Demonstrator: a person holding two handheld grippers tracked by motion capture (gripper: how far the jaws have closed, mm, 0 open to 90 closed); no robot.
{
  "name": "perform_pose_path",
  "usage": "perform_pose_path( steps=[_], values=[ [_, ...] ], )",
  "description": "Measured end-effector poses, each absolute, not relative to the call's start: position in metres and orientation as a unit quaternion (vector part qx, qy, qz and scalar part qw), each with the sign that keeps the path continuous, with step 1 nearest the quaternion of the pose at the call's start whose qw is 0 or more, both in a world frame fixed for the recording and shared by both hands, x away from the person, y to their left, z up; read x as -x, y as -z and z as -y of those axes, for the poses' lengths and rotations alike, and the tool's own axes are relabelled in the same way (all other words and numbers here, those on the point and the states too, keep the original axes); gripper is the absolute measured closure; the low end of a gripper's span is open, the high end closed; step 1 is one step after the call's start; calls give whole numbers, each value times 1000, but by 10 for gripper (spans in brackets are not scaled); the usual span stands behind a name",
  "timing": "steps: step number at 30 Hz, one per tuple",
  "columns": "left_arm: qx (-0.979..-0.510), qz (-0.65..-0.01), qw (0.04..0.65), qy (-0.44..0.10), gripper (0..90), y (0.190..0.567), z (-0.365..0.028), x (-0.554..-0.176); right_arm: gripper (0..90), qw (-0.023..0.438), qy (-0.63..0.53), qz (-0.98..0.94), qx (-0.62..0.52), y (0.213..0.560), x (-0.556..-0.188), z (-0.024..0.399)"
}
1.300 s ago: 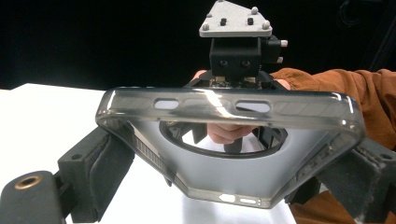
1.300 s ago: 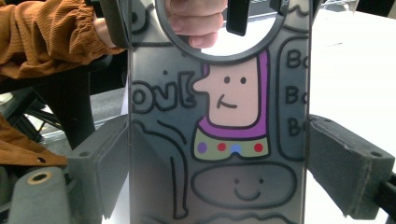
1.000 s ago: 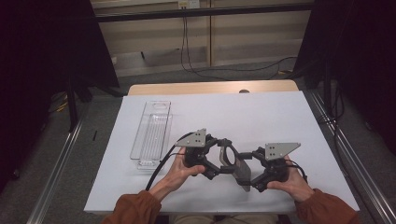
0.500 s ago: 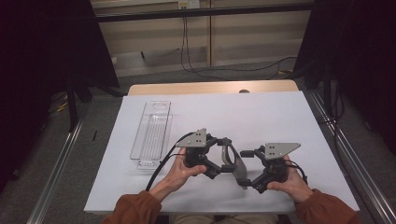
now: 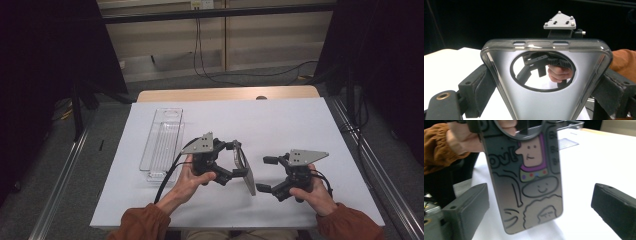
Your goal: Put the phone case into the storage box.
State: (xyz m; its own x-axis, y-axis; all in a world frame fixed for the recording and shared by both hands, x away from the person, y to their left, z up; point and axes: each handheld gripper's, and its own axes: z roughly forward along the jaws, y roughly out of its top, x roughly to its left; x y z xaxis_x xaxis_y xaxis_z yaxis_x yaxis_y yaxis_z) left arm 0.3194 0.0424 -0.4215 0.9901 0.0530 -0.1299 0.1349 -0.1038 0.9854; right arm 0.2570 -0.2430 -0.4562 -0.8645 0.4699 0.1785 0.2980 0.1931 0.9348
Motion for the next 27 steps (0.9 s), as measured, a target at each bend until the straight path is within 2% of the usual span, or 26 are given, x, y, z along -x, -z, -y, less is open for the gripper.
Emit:
perform_pose_path(
  steps=[11, 27],
  values=[
    [-741, -94, 665, 12, 123, 423, -51, -321, 7, 113, -565, -764, -290, 456, -258, 247],
    [-731, -146, 665, -42, 122, 418, -73, -312, 13, 176, -551, -738, -349, 459, -249, 261]
  ],
)
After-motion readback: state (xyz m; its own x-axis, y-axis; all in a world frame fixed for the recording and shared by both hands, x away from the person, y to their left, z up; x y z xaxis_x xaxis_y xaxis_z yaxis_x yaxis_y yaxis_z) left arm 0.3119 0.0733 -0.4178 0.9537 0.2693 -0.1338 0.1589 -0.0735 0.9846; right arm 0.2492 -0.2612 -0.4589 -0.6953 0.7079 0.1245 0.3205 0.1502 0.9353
